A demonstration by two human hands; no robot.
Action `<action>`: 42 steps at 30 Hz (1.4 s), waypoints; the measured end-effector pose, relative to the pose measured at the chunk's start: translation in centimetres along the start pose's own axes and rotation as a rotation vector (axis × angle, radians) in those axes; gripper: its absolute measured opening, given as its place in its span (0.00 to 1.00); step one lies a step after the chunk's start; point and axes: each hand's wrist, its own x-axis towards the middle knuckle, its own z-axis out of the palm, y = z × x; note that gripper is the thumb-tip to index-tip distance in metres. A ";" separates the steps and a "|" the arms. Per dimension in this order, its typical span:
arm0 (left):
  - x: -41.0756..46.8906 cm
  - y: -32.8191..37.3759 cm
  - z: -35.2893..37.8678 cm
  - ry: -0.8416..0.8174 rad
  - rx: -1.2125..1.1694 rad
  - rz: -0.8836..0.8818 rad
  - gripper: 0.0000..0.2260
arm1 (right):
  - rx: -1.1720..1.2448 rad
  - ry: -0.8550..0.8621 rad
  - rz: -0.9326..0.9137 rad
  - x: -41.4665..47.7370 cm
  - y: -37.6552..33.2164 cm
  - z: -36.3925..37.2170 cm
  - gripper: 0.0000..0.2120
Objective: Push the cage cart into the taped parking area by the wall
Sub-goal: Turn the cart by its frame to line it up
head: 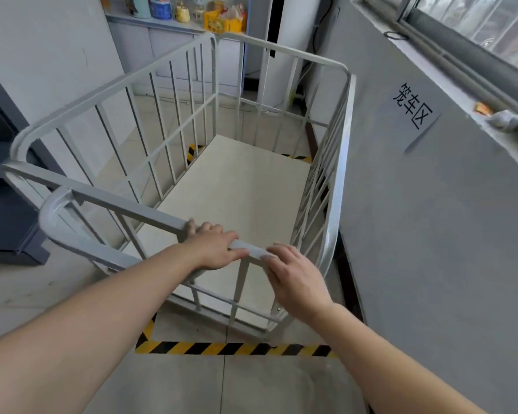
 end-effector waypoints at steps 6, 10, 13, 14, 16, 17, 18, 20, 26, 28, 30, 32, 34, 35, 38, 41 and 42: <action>0.3 0.6 0.3 -0.028 0.054 -0.099 0.32 | -0.114 -0.168 0.176 1.3 8.8 -1.6 0.18; 0.6 0.5 0.0 -0.070 0.038 -0.106 0.33 | -0.149 -0.276 0.178 2.3 12.0 -1.5 0.19; 1.2 0.6 -0.9 -0.162 0.050 -0.126 0.35 | -0.166 -0.363 0.152 3.5 13.1 -1.8 0.20; 1.3 0.7 -1.2 -0.199 0.050 -0.126 0.35 | -0.176 -0.390 0.149 3.7 13.3 -2.0 0.20; 1.7 0.9 -2.0 -0.271 0.046 -0.106 0.34 | -0.215 -0.451 0.136 4.3 13.8 -2.6 0.21; 1.9 0.9 -2.3 -0.302 0.049 -0.100 0.33 | -0.248 -0.483 0.117 4.5 13.9 -2.9 0.21; 2.0 0.8 -2.5 -0.330 0.053 -0.097 0.33 | -0.284 -0.508 0.086 4.6 14.1 -3.3 0.21; 2.1 1.0 -3.0 -0.362 0.045 -0.077 0.32 | -0.334 -0.537 0.025 5.1 14.5 -3.9 0.21; 2.4 2.9 -3.4 -0.363 -0.138 0.109 0.19 | -0.388 -0.662 -0.042 7.0 16.1 -4.4 0.27; 2.5 3.3 -3.1 -0.368 -0.108 0.074 0.26 | -0.401 -0.690 -0.087 7.7 16.8 -4.6 0.30; 2.6 3.7 -2.5 -0.346 -0.068 0.020 0.31 | -0.409 -0.712 -0.140 8.4 17.5 -4.7 0.32; 2.8 3.9 -1.8 -0.287 -0.038 -0.022 0.33 | -0.399 -0.712 -0.192 9.0 18.1 -4.7 0.33; 2.9 3.8 -1.1 -0.222 -0.050 -0.042 0.40 | -0.391 -0.689 -0.262 9.4 18.9 -4.7 0.31; 3.0 3.7 -0.7 -0.195 -0.071 -0.050 0.42 | -0.387 -0.674 -0.296 9.6 19.3 -4.7 0.30; 2.7 3.5 -0.2 -0.130 -0.144 -0.085 0.39 | -0.386 -0.638 -0.385 9.8 20.0 -4.5 0.28; 2.8 3.4 0.1 -0.107 -0.198 -0.128 0.33 | -0.374 -0.646 -0.403 9.9 20.1 -4.3 0.27; 3.0 3.3 0.1 -0.115 -0.203 -0.137 0.33 | -0.366 -0.649 -0.403 9.9 20.1 -4.2 0.27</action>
